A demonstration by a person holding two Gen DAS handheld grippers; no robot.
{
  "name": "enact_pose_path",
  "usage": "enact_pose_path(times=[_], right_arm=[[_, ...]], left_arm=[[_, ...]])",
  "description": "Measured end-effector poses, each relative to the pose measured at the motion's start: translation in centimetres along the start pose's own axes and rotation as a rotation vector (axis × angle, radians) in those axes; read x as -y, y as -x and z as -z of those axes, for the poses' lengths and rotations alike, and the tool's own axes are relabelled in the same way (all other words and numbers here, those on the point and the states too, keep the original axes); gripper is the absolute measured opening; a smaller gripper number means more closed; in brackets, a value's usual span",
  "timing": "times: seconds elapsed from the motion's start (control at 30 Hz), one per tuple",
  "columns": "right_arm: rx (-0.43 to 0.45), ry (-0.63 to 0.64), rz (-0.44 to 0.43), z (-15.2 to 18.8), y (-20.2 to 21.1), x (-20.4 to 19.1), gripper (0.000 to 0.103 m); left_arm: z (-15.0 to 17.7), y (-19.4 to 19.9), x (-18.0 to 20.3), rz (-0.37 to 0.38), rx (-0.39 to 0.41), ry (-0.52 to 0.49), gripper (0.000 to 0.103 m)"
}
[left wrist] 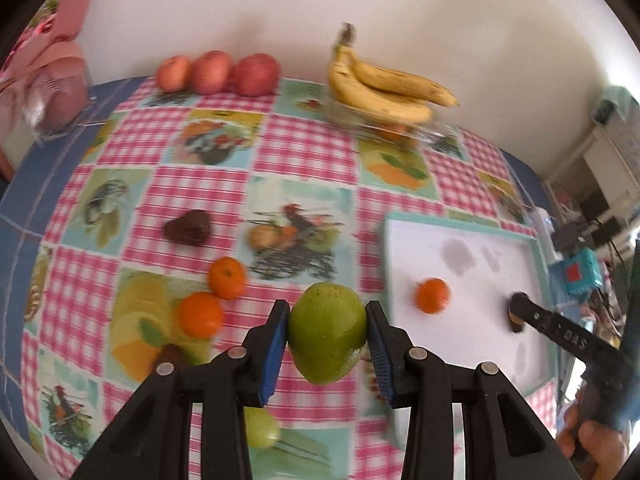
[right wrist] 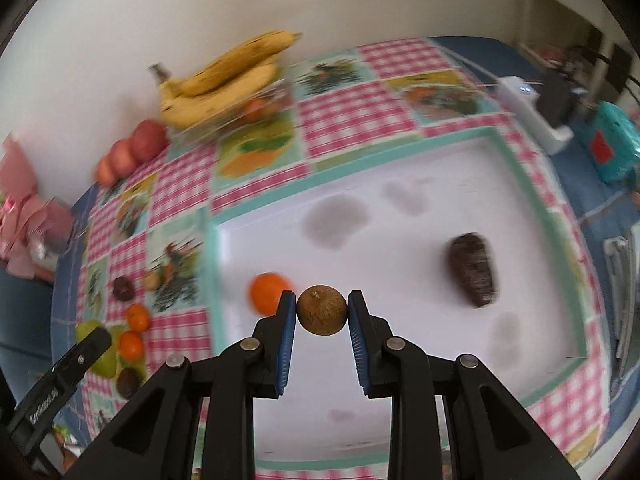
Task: Organize fruits
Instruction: 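Carry the pear and brown fruit into the white tray while both tools open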
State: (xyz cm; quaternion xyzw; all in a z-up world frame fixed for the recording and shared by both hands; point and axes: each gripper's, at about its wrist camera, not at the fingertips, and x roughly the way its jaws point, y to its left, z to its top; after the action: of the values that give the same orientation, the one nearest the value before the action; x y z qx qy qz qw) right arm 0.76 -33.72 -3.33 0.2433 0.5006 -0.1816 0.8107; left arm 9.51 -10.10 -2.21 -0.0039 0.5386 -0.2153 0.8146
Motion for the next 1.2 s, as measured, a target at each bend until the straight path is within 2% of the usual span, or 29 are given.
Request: enact_pose_path(times=[0.23,0.53,0.77,0.9,1.2], right_arm=[[0.035,-0.068,0.091,-0.8,1.8,4.6,0.028],[0.056,-0.092,0.106,-0.8,3.5,6.5,0.028],[-0.04,-0.073,0.101,-0.2,0.3,6.1,0.028],[-0.099,-0.065,0.082,0.2,-1.5,5.9,0.028],[-0.144,-0.057,0.092,0.5,-3.3,5.7,0.028]], left_arm=[[1.0,-0.8,4.6,0.046,-0.034,-0.086,0.041],[2.8,-2.5,9.7,0.058,-0.085,-0.201,0.041],[4.4,-5.8,10.8,0.052,-0.189,-0.232,0.041],[4.5,-6.5,10.7,0.041,-0.207,-0.225,0.041],[4.7,-8.0,10.5,0.03,-0.238,-0.212,0.041]])
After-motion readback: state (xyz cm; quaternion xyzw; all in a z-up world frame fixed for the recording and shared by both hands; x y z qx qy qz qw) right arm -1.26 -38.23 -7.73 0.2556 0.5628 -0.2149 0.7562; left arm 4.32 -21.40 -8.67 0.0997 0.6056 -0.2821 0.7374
